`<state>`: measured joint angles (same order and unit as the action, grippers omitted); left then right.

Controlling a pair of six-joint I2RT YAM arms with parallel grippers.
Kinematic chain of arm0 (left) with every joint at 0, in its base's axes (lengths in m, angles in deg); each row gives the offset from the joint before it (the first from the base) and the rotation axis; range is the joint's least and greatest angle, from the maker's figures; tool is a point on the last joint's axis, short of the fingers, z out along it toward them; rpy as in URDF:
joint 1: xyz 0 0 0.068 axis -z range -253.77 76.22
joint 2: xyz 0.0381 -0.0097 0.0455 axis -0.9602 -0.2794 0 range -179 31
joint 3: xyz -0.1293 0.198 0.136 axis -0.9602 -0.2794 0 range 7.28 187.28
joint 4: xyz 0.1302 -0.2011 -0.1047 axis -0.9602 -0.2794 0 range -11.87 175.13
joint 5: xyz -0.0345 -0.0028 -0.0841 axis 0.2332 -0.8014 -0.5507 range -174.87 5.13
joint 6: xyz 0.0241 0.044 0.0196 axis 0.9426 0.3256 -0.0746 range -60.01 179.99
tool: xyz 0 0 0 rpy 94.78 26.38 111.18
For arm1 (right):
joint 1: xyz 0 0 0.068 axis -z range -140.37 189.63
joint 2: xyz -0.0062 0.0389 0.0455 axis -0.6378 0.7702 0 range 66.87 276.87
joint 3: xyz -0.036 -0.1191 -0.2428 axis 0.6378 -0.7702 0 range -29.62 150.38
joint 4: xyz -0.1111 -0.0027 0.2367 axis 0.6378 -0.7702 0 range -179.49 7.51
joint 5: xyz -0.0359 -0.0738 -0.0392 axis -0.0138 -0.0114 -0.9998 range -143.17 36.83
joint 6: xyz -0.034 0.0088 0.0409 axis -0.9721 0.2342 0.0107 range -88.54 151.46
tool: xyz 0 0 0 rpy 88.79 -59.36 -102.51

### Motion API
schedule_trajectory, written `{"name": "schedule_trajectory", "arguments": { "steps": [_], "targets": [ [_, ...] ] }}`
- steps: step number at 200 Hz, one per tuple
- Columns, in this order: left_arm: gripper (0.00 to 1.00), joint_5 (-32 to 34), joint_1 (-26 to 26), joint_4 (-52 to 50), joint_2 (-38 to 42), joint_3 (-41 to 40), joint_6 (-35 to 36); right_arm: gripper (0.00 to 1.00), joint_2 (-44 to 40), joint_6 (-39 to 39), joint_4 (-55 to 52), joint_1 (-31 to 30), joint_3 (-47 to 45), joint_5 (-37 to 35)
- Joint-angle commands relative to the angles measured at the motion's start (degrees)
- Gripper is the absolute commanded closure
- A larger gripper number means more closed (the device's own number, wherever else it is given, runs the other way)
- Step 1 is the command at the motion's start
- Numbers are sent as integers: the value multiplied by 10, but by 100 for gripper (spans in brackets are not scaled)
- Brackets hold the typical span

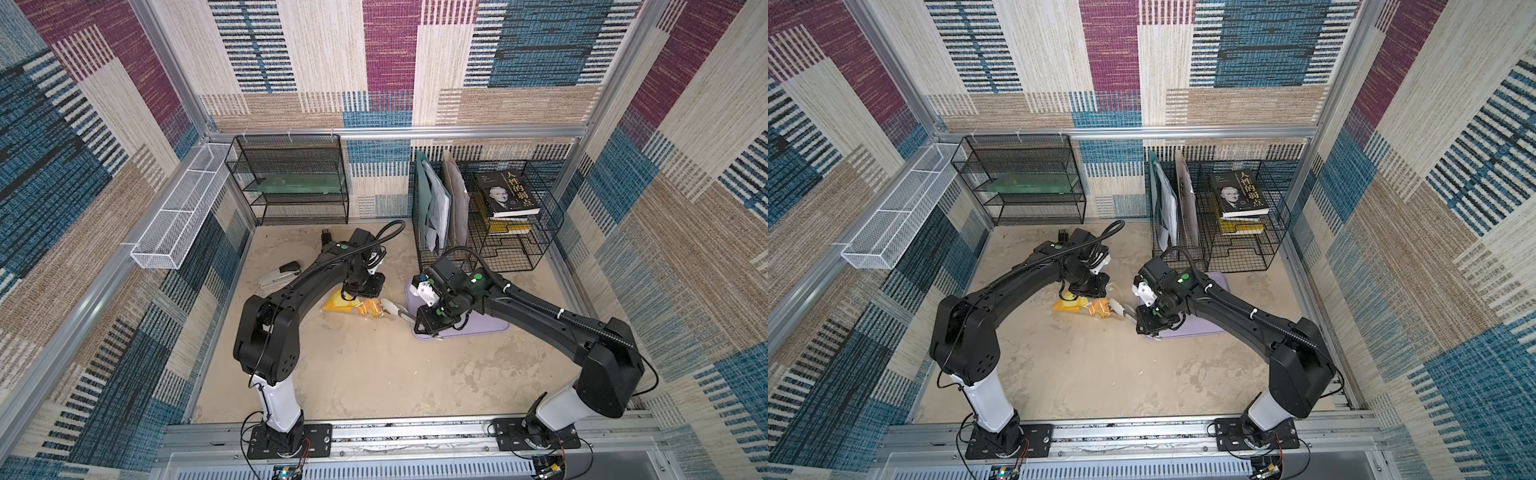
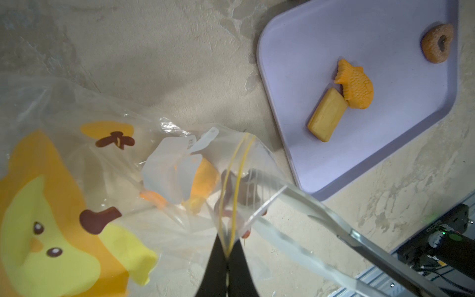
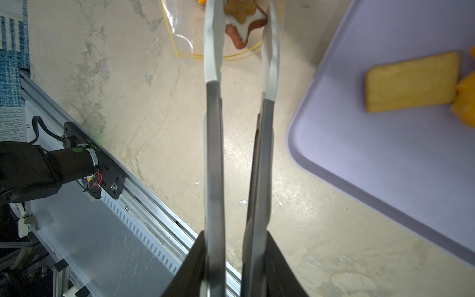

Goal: Put the cookies into a resealable bag to prevent moisture
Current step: Place the cookie in the ziploc bag.

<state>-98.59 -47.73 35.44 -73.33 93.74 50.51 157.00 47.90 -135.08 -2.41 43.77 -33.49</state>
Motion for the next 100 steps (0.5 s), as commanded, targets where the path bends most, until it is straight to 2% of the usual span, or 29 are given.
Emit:
{"name": "schedule_trajectory", "arguments": {
  "steps": [1,53,100],
  "targets": [
    [100,-3,1,-5,3,4,2,68,13,1,47,-3,7,26],
    [100,2,1,-15,8,2,12,64,64,-10,64,-1,38,26],
    [100,32,-1,-23,6,5,14,61,39,-10,74,15,25,34]
  ]
}}
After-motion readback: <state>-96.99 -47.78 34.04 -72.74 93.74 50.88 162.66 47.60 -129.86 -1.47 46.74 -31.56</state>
